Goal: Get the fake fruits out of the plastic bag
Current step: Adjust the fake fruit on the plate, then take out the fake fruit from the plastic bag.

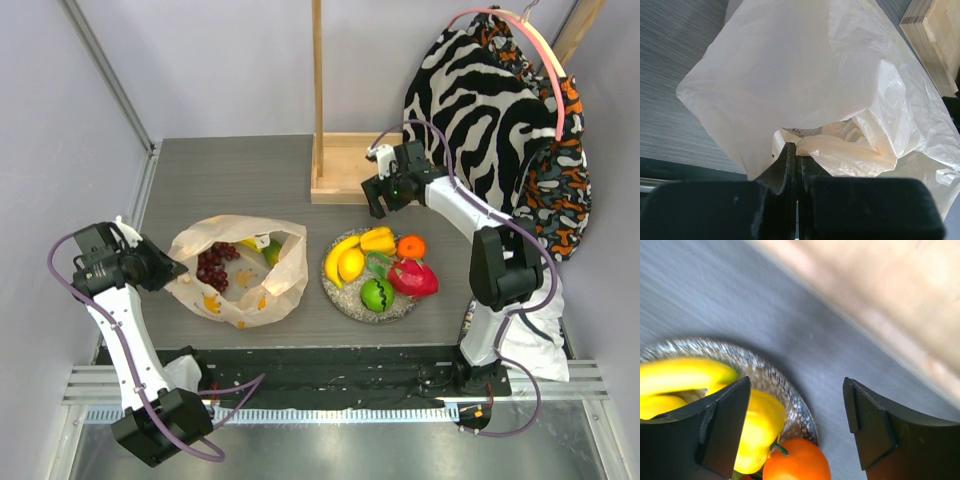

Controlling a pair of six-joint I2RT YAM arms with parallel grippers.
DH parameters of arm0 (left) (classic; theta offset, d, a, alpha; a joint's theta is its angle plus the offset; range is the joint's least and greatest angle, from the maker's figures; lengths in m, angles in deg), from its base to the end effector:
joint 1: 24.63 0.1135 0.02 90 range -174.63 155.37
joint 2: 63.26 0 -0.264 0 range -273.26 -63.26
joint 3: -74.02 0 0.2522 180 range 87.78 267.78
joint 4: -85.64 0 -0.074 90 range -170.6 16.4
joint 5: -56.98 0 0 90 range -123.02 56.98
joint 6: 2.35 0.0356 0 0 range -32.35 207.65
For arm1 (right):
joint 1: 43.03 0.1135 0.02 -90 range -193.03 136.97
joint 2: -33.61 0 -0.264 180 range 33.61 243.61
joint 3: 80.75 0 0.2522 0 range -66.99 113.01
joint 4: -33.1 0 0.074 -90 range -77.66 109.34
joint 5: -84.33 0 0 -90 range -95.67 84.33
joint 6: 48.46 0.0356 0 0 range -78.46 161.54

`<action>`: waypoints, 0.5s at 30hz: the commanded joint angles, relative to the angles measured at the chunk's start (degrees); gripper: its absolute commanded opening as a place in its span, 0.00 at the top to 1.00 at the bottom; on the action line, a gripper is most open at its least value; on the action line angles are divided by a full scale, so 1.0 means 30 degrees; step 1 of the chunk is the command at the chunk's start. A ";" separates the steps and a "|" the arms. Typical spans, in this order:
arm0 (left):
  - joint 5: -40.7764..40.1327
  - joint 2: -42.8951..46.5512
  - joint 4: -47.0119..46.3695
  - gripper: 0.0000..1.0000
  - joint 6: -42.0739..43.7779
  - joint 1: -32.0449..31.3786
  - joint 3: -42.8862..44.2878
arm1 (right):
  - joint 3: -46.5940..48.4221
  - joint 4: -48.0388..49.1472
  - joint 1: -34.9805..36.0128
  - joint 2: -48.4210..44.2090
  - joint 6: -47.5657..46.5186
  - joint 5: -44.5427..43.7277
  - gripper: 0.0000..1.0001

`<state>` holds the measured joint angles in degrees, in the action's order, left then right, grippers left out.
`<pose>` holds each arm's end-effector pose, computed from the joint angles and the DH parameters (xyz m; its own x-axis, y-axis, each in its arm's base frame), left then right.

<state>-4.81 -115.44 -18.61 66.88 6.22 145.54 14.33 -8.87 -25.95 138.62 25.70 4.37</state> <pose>0.1412 0.0647 0.3178 -0.5881 -0.7152 -0.3777 -0.4662 0.6813 -0.5644 0.3844 0.1246 0.2392 -0.6167 -0.4706 -0.6311 -0.5825 0.8120 -0.0364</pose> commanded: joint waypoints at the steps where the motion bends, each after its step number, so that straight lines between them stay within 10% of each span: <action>1: 0.0325 0.0080 -0.0071 1.00 0.0274 0.0176 0.0172 | 0.2656 0.0906 -0.0128 -0.1484 0.0385 0.2528 0.15; 3: 0.0237 0.0197 0.0105 1.00 0.0275 0.0204 0.0084 | 0.2514 0.1547 0.0018 -0.3262 0.0996 0.6207 0.01; 8: 0.0791 0.0227 0.0107 1.00 -0.0338 0.0556 -0.0589 | 0.1721 0.5004 0.4075 -0.6729 0.1557 1.0330 0.01; 15: 0.1262 -0.0242 -0.0334 1.00 -0.1014 0.0732 -0.0298 | 0.3771 0.5652 0.9415 -0.5153 0.2439 1.1973 0.32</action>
<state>-3.41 -115.79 -18.28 65.37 7.80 143.57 23.71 5.36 -2.19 119.17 31.01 34.43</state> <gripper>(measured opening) 0.016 0.739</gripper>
